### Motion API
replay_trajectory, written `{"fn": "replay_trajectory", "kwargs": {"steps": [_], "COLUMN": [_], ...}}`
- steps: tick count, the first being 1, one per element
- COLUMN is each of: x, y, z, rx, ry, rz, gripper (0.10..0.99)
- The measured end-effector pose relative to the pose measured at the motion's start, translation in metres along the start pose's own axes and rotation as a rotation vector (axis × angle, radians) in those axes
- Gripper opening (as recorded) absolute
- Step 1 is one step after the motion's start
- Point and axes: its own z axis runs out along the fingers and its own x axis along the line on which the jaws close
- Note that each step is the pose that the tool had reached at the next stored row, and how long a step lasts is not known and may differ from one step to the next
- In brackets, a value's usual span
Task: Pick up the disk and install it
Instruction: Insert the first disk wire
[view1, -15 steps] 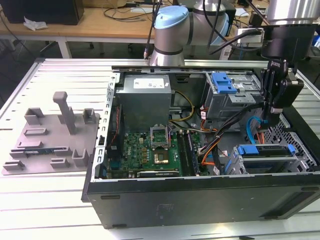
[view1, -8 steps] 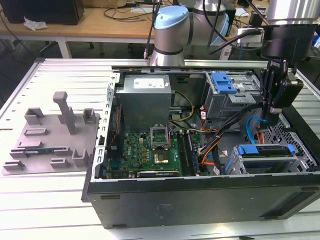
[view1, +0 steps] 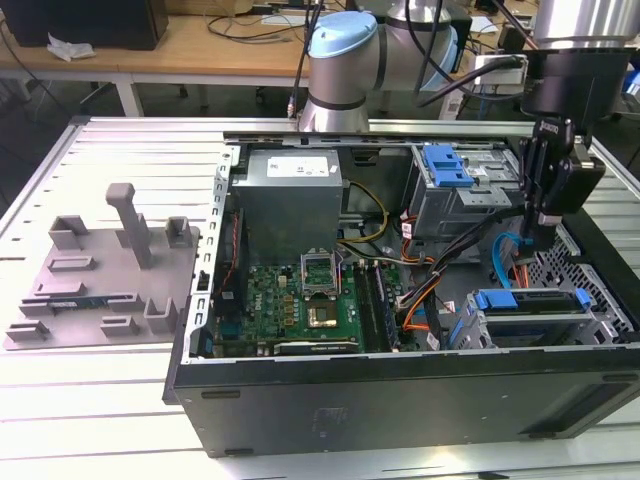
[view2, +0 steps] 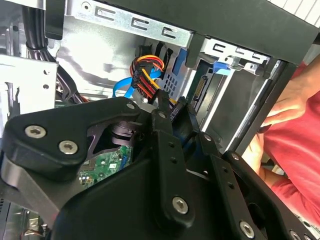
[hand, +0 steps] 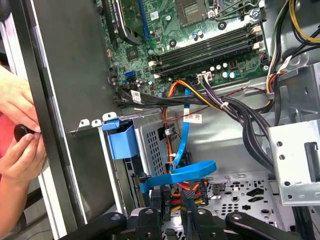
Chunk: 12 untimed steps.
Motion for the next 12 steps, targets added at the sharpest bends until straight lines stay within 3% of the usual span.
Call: {"fn": "replay_trajectory", "kwargs": {"steps": [12], "x": [-0.0022], "y": [0.0005], "z": [-0.0009], "rx": [0.001], "ry": [0.0027], "rz": [-0.002], "gripper": [0.278]}}
